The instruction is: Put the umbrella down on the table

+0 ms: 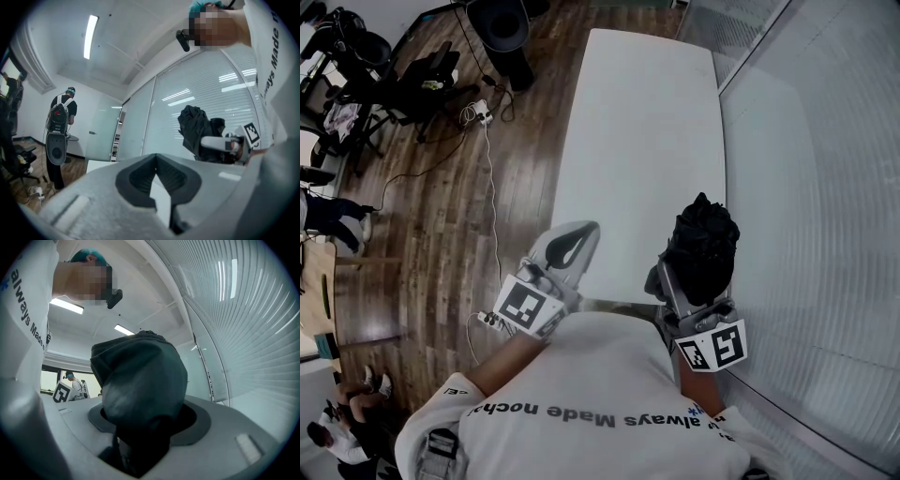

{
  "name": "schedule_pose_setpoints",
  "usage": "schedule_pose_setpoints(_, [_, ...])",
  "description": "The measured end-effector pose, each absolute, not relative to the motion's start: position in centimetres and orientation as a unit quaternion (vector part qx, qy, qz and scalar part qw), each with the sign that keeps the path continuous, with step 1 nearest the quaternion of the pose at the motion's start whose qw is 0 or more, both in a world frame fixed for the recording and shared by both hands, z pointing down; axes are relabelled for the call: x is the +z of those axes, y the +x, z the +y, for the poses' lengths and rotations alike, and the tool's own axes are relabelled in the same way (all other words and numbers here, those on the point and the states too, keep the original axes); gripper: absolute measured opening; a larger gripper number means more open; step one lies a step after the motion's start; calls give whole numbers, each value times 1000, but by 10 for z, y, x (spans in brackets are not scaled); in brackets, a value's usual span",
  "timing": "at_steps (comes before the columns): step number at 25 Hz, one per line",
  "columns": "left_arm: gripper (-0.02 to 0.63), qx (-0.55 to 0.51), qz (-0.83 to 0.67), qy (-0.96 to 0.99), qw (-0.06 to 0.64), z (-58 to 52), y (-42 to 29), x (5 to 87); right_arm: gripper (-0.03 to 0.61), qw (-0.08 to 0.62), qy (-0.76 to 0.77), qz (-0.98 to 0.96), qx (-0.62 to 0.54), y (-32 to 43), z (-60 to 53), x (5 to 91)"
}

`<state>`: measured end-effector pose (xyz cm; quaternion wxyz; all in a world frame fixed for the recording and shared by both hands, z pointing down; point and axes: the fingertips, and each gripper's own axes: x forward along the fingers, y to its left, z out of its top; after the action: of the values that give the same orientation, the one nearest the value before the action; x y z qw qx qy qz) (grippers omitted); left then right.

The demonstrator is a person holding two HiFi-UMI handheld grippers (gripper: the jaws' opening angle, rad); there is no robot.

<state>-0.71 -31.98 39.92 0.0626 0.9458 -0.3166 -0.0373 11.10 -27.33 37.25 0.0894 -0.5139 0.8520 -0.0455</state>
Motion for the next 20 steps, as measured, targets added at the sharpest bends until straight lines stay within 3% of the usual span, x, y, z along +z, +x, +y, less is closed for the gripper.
schedule_pose_setpoints(20, [3, -48, -312, 948, 51, -296, 59, 373, 267, 68, -510, 856, -35, 169, -248, 358])
